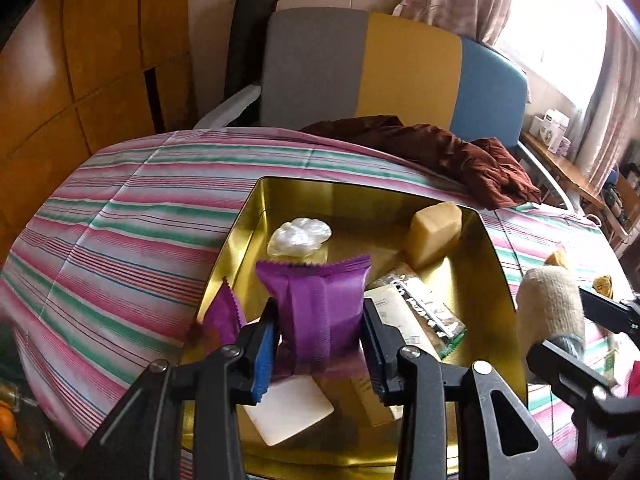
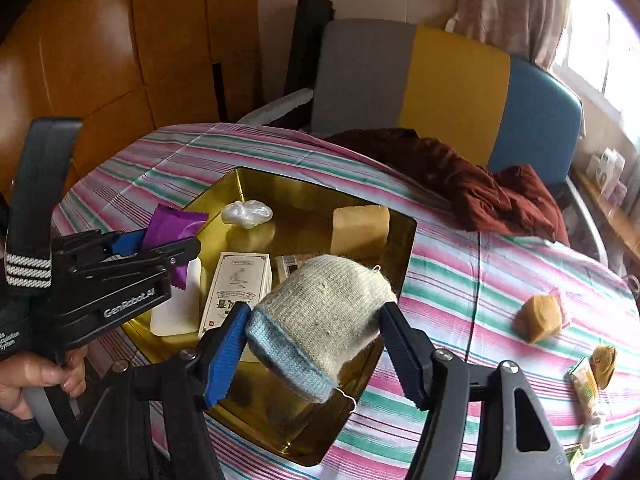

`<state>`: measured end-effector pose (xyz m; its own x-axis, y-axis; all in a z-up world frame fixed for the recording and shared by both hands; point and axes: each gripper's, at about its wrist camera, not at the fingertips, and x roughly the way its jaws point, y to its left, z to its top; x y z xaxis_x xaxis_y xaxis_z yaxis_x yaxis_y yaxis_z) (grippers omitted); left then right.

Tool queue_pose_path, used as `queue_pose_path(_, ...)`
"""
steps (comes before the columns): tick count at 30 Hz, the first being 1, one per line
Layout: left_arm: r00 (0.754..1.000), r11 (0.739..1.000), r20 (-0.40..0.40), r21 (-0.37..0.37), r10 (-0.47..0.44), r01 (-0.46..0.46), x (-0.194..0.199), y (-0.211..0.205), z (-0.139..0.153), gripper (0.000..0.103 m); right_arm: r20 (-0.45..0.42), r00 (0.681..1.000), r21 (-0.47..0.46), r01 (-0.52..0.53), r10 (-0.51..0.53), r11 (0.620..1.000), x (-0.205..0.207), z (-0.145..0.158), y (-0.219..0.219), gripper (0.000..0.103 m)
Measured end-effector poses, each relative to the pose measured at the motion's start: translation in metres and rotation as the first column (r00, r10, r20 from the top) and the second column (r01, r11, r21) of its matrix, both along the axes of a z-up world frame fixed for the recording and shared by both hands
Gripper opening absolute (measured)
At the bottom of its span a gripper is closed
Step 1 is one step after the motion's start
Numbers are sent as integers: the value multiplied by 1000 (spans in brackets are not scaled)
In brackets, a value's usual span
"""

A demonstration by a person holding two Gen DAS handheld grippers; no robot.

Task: Organize objects
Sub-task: 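Carry the purple packet and knitted bundle into the gold tray and open both tools, then withdraw both tools from the tray toward the yellow sponge and pink roller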

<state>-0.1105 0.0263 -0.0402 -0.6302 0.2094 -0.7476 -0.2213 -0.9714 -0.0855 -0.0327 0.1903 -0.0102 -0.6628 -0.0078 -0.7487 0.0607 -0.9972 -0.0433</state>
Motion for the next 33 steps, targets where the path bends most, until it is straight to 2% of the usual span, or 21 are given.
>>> queue_pose_path(1,1000,1000,1,-1,3,-3,-1,-1,0,39,-8,1000,15,0,0,1000,0,0,-3,67)
queue_pose_path(3,1000,1000,6,-3,9,-9,-2,-2,-1,50,-19,1000,46,2,-1,999,-1,-1,-10,67)
queue_pose_path(5,1000,1000,2,-3,23,-23,-2,-4,-1,55,-29,1000,71,9,-7,997,-1,-1,-15,68)
queue_pose_path(8,1000,1000,0,-10,29,-29,-1,-6,1,55,-35,999,84,0,3,997,-3,-4,-22,68)
queue_pose_path(17,999,999,-11,13,41,-41,8,-9,10,68,-48,999,69,7,-4,998,-3,-8,-23,71)
queue_pose_path(26,999,1000,-34,22,-11,12,25,5,20,68,-38,997,10,69,-69,998,9,-10,4,73)
queue_pose_path(33,991,992,-49,0,-123,123,39,37,26,68,-17,985,-51,172,-173,984,23,-14,52,73)
